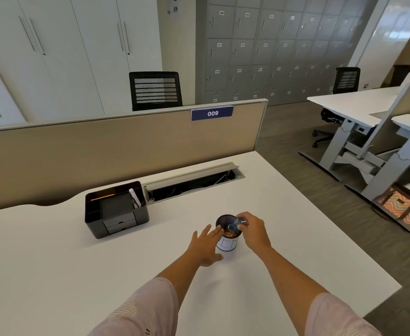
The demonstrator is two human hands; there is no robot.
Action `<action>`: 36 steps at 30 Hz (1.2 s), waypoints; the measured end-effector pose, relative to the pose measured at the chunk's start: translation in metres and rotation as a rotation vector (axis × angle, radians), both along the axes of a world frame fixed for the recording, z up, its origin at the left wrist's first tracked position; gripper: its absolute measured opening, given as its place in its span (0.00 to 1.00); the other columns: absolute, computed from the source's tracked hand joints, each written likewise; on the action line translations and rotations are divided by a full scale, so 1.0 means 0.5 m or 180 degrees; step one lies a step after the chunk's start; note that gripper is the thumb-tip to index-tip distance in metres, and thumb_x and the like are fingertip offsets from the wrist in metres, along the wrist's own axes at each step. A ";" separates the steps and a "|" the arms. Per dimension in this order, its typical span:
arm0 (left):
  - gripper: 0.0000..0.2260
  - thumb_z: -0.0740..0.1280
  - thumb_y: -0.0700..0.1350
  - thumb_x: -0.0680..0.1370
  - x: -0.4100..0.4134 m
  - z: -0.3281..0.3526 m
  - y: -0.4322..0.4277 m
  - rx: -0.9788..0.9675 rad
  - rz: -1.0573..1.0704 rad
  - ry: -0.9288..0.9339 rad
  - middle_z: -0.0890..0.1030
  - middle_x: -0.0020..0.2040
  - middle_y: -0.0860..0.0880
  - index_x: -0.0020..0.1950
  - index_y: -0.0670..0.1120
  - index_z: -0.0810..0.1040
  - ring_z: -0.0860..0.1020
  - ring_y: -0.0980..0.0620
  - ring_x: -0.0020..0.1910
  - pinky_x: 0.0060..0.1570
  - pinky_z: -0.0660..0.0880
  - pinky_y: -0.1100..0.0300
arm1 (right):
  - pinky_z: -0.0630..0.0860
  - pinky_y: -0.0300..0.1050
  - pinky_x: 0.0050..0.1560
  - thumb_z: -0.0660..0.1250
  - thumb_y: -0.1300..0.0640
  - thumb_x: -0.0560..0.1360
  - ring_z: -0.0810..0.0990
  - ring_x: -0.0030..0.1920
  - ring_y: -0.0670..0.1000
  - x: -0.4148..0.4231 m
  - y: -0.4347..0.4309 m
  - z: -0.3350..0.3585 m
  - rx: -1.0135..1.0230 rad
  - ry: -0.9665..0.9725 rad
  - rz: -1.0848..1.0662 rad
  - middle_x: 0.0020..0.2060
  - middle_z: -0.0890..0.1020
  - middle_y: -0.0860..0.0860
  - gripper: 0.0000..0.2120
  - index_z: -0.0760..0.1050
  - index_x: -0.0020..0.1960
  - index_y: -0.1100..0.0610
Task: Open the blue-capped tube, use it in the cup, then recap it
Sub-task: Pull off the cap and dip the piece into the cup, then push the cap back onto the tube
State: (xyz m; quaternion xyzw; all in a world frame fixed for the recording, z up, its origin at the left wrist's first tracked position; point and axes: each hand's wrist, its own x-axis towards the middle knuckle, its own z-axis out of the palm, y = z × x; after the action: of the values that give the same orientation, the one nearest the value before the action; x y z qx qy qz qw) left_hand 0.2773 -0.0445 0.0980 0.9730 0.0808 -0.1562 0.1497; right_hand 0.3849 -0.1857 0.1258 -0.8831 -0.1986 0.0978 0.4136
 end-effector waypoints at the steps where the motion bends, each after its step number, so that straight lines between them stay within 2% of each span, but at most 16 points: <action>1: 0.38 0.63 0.57 0.78 -0.001 -0.002 0.001 0.0011 -0.0004 -0.0014 0.43 0.81 0.54 0.79 0.51 0.43 0.41 0.48 0.79 0.76 0.45 0.40 | 0.79 0.48 0.52 0.67 0.69 0.75 0.81 0.51 0.56 -0.001 -0.002 -0.001 -0.0083 0.0054 0.0080 0.52 0.83 0.58 0.12 0.79 0.56 0.59; 3: 0.38 0.63 0.57 0.78 -0.002 -0.003 0.002 0.0016 -0.0007 -0.0021 0.43 0.81 0.54 0.79 0.51 0.43 0.41 0.48 0.79 0.76 0.45 0.39 | 0.79 0.49 0.48 0.69 0.66 0.74 0.81 0.48 0.55 -0.003 -0.005 -0.003 -0.0369 0.0114 0.0287 0.51 0.84 0.55 0.13 0.79 0.56 0.55; 6: 0.38 0.63 0.57 0.78 -0.004 -0.002 0.002 0.0020 -0.0029 -0.0003 0.43 0.81 0.54 0.79 0.51 0.43 0.41 0.48 0.79 0.76 0.45 0.39 | 0.73 0.43 0.42 0.70 0.60 0.75 0.81 0.45 0.52 -0.005 -0.006 -0.002 -0.0739 -0.0170 0.0298 0.50 0.84 0.50 0.12 0.79 0.56 0.49; 12: 0.39 0.63 0.57 0.78 -0.007 -0.002 -0.001 0.0010 -0.0025 0.0015 0.42 0.81 0.54 0.79 0.51 0.42 0.41 0.48 0.79 0.76 0.44 0.39 | 0.71 0.42 0.42 0.69 0.57 0.75 0.79 0.44 0.50 -0.008 -0.002 0.004 -0.0850 -0.0282 0.0289 0.52 0.84 0.47 0.11 0.78 0.57 0.47; 19: 0.39 0.63 0.57 0.78 -0.036 -0.012 0.026 -0.0319 0.0287 -0.0107 0.41 0.80 0.54 0.79 0.52 0.40 0.43 0.49 0.79 0.76 0.48 0.40 | 0.75 0.42 0.42 0.67 0.53 0.77 0.82 0.48 0.52 -0.028 0.015 0.015 -0.0180 -0.0434 0.0066 0.54 0.83 0.48 0.10 0.76 0.58 0.47; 21: 0.38 0.63 0.57 0.79 -0.062 -0.023 0.049 -0.0452 0.0526 -0.0081 0.43 0.81 0.54 0.79 0.52 0.41 0.44 0.49 0.79 0.76 0.49 0.40 | 0.74 0.38 0.40 0.67 0.52 0.78 0.81 0.50 0.50 -0.041 0.023 0.015 0.0004 -0.0434 0.0096 0.54 0.83 0.47 0.10 0.76 0.59 0.47; 25: 0.36 0.62 0.58 0.79 -0.126 -0.050 0.096 -0.0578 0.0941 -0.0001 0.46 0.81 0.53 0.79 0.52 0.44 0.46 0.49 0.80 0.76 0.49 0.42 | 0.71 0.34 0.37 0.68 0.51 0.76 0.81 0.47 0.47 -0.077 0.045 -0.003 0.0234 -0.0186 0.0256 0.50 0.84 0.45 0.10 0.77 0.57 0.47; 31: 0.37 0.65 0.62 0.75 -0.232 -0.094 0.119 -0.0719 0.1411 0.0172 0.55 0.80 0.52 0.79 0.53 0.53 0.55 0.48 0.78 0.75 0.56 0.47 | 0.75 0.42 0.41 0.70 0.52 0.74 0.77 0.36 0.44 -0.151 0.074 -0.071 0.0245 0.0543 0.0563 0.46 0.82 0.43 0.09 0.77 0.54 0.45; 34: 0.42 0.70 0.67 0.68 -0.277 -0.112 0.108 -0.0567 0.1386 0.0346 0.58 0.79 0.55 0.77 0.58 0.56 0.59 0.48 0.75 0.71 0.62 0.47 | 0.75 0.41 0.43 0.71 0.52 0.74 0.79 0.40 0.44 -0.185 0.085 -0.101 0.0228 0.0844 0.0618 0.44 0.83 0.44 0.10 0.77 0.54 0.45; 36: 0.45 0.73 0.67 0.64 -0.298 -0.123 0.095 -0.0496 0.1408 0.0359 0.61 0.77 0.55 0.76 0.59 0.58 0.61 0.49 0.73 0.68 0.66 0.49 | 0.76 0.43 0.45 0.72 0.53 0.74 0.82 0.43 0.48 -0.202 0.087 -0.117 0.0262 0.1021 0.0597 0.44 0.84 0.48 0.10 0.78 0.54 0.46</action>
State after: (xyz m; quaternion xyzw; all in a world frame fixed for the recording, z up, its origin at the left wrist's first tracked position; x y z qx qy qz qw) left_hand 0.1281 0.0029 0.0367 0.9069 0.2878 -0.1795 0.2501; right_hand 0.2838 -0.1423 0.0674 -0.8162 -0.2153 0.2672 0.4648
